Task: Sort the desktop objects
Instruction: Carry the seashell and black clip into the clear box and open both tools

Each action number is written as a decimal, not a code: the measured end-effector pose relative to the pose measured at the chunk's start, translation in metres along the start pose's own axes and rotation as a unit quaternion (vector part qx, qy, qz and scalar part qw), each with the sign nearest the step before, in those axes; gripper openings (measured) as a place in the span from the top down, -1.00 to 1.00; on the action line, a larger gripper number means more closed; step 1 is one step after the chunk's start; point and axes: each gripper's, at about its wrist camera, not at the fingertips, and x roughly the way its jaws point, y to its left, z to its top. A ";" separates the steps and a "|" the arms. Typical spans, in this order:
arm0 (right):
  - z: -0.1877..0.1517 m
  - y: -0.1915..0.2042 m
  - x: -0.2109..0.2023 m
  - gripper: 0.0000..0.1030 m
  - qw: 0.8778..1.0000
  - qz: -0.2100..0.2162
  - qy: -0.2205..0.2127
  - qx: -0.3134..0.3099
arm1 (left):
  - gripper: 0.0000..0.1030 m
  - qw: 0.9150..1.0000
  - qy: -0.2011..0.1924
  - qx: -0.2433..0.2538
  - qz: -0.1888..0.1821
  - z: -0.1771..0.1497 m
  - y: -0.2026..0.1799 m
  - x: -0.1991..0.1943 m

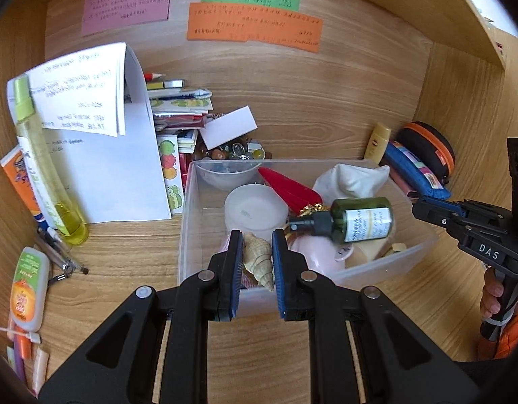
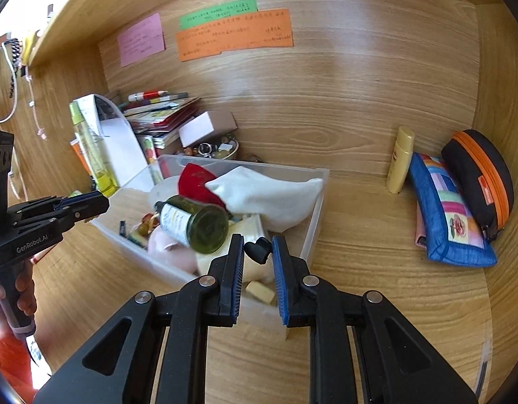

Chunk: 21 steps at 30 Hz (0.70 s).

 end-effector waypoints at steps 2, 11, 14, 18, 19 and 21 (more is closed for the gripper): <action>0.003 -0.002 0.007 0.70 1.000 -0.009 0.004 0.001 | 0.69 1.000 0.005 -0.002 -0.001 0.001 0.002 0.007; 0.006 -0.007 0.029 0.70 0.999 -0.031 0.007 0.000 | 0.69 1.000 0.027 -0.010 -0.009 0.000 0.007 0.030; 0.005 -0.003 0.031 0.67 0.999 -0.036 0.004 -0.012 | 0.69 1.000 0.024 -0.007 -0.005 -0.001 0.006 0.031; 0.005 -0.002 0.033 0.41 0.999 -0.036 0.006 -0.016 | 0.67 1.000 0.021 -0.008 -0.006 -0.001 0.006 0.029; 0.005 -0.002 0.031 0.37 0.999 -0.035 0.003 -0.016 | 0.60 1.000 0.020 -0.007 -0.004 -0.001 0.005 0.028; 0.006 -0.001 0.029 0.19 0.999 -0.034 -0.003 -0.016 | 0.47 1.000 0.016 -0.006 0.001 -0.001 0.004 0.026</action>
